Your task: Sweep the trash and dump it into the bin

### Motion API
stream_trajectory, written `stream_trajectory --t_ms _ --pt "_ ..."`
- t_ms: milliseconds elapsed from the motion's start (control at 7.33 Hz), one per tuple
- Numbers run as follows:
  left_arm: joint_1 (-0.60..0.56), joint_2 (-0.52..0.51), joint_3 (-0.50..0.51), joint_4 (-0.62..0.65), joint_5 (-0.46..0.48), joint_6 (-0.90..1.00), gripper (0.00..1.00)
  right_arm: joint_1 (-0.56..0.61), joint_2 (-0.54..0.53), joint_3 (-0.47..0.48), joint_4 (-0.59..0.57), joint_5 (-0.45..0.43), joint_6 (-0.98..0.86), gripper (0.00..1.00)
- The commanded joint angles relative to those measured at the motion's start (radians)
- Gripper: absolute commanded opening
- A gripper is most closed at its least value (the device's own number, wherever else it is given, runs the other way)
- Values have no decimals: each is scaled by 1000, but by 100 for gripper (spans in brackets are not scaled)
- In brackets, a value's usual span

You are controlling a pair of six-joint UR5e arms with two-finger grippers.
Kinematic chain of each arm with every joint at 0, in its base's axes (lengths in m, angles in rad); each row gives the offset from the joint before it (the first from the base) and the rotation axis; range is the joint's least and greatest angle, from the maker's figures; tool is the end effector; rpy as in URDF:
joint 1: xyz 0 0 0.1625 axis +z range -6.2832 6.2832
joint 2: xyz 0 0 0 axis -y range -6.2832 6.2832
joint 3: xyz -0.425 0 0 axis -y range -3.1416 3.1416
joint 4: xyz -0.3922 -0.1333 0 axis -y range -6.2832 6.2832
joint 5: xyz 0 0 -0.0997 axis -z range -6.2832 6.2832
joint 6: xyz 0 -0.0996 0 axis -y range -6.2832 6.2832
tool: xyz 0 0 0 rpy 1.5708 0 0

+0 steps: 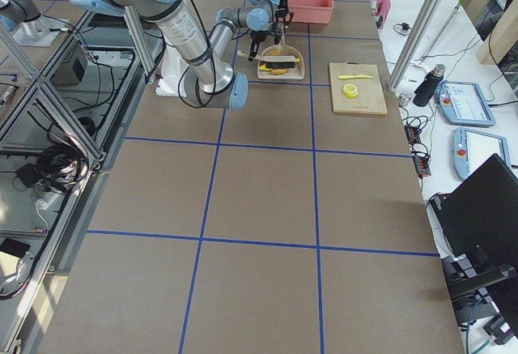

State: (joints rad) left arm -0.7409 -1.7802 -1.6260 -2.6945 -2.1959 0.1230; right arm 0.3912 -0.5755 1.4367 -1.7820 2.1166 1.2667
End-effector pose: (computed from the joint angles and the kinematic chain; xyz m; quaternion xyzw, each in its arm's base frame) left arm 0.3658 -0.4363 0.3923 0.4893 0.4324 0.5102 0.5597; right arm -0.6557 -0.3587 0.1037 -0.1354 -0.3761 -0.0462 0.9155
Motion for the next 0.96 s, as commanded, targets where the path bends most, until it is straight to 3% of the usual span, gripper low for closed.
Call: stream_trajectory --t_ms 0,819 --pt "0 1 3 -13 5 -9 0 2 2 39 -31 2 0 0" --pt "0 -1 18 -27 10 -6 1 27 32 42 -83 22 0 0"
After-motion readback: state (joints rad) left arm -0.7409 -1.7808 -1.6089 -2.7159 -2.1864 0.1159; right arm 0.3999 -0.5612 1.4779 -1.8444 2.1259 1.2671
